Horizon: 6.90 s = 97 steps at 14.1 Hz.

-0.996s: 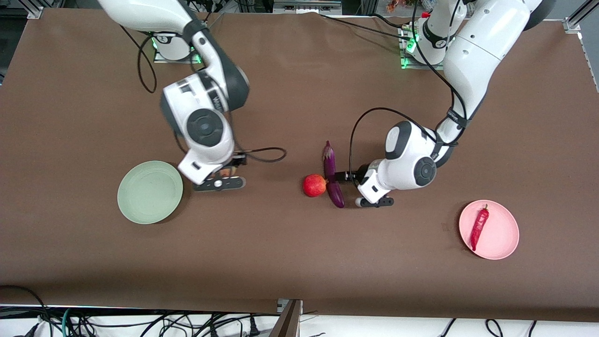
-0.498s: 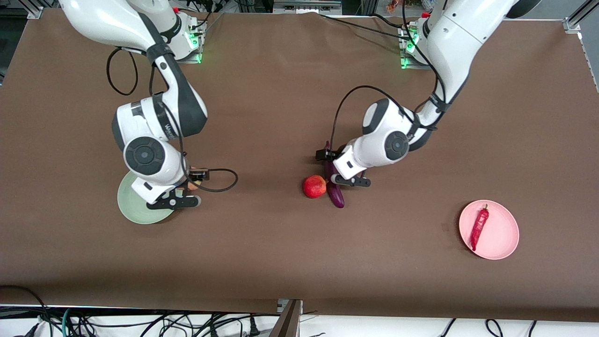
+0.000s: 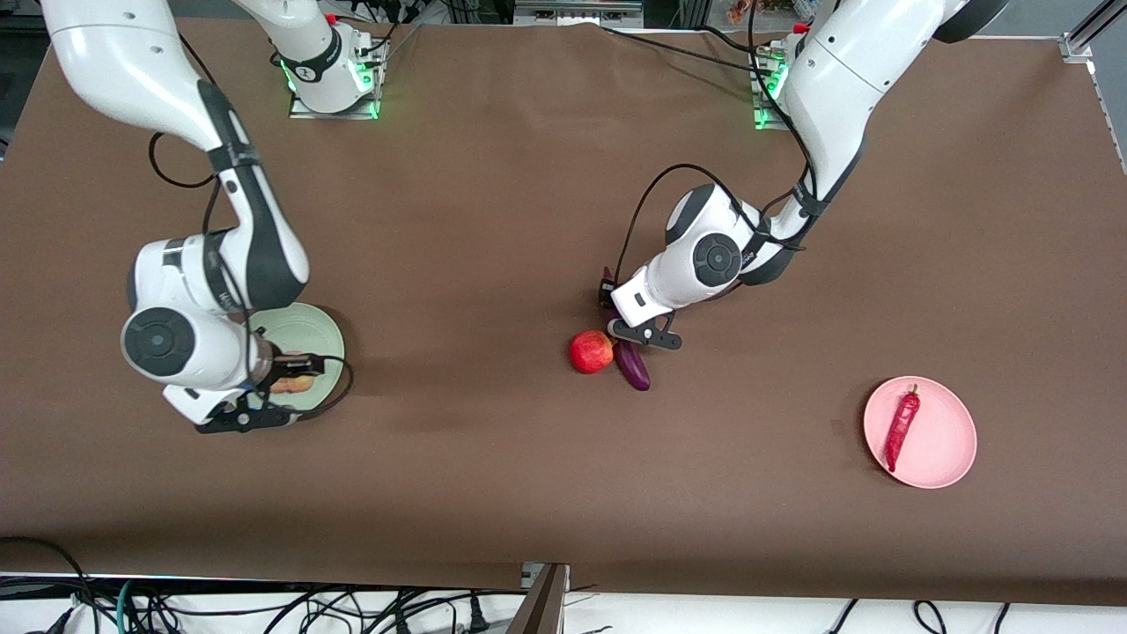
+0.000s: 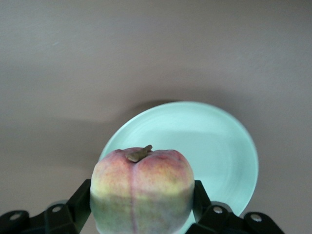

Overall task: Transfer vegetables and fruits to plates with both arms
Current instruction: 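Carry the peach to the green plate while the left gripper grasps the eggplant, then carry the eggplant to the pink plate while the right gripper releases the peach, then release the eggplant on the plate while the right gripper grasps the apple, then carry the red apple with the right gripper to the green plate, then lower the apple onto the green plate and open the right gripper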

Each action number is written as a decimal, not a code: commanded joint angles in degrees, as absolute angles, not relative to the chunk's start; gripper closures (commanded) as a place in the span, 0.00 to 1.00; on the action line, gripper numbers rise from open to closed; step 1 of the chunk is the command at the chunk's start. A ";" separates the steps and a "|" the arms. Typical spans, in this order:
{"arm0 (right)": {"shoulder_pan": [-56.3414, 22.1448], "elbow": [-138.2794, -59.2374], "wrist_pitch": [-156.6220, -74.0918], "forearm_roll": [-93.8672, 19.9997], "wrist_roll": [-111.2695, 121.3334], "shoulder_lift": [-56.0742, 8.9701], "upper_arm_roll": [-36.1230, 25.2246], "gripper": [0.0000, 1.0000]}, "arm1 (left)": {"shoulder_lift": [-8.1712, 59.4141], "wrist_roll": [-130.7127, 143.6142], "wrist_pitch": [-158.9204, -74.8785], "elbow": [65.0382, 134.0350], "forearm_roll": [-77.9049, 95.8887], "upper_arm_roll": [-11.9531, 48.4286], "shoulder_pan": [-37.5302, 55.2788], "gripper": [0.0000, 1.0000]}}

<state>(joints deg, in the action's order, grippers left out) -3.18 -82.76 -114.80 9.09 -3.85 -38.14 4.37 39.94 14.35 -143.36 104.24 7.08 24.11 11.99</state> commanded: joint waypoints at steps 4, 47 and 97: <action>0.52 -83.32 -121.46 9.05 -0.97 -41.74 5.10 0.51 | 42.10 14.50 -146.34 104.33 4.13 22.68 12.39 0.86; -40.25 -62.93 -140.27 8.96 -41.65 -57.92 3.52 0.00 | 27.26 -28.32 -102.09 80.26 -11.10 17.93 -14.33 0.00; -10.20 -81.07 -116.32 -1.67 9.93 -38.06 -7.91 0.00 | 0.35 -6.15 -96.07 96.86 0.97 -0.09 2.37 0.00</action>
